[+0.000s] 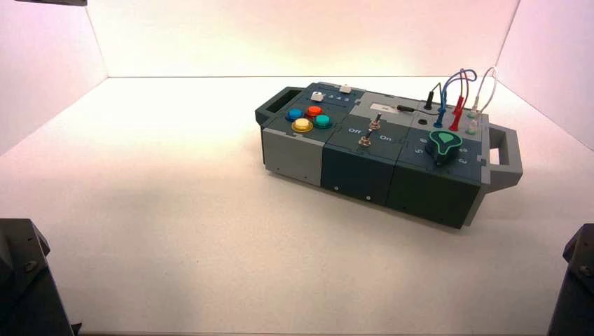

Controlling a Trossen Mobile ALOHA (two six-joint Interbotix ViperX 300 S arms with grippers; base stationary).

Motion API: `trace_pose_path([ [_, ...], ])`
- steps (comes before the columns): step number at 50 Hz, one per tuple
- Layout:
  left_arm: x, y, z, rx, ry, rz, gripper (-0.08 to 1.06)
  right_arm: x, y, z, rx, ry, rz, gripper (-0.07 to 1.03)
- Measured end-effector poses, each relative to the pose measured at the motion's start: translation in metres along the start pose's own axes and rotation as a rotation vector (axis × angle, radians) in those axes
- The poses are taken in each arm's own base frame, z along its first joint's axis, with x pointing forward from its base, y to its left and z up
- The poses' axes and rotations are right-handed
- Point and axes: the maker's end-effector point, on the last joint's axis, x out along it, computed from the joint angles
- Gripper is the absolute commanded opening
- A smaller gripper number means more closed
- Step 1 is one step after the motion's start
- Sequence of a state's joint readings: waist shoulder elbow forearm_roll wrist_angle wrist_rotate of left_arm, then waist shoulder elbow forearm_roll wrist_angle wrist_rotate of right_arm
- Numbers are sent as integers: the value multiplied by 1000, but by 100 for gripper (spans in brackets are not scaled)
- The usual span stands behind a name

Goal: Move the bottom slider to position 4.

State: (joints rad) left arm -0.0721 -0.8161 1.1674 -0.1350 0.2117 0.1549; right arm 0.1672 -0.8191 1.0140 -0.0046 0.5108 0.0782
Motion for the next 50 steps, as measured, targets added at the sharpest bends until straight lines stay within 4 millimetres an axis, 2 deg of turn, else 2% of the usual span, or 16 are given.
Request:
trace_pose_path([
  [29, 3, -3, 1, 7, 3, -11, -3, 1, 0, 0, 3, -1, 2, -2],
  [39, 16, -29, 3, 58, 61, -92, -3, 2, 0, 0, 4, 2, 2, -2],
  [47, 36, -55, 9, 106, 123, -162, -3, 6, 0, -3, 5, 19, 2, -2],
  [50, 49, -69, 12, 129, 156, -192, -3, 8, 0, -4, 4, 29, 1, -2],
])
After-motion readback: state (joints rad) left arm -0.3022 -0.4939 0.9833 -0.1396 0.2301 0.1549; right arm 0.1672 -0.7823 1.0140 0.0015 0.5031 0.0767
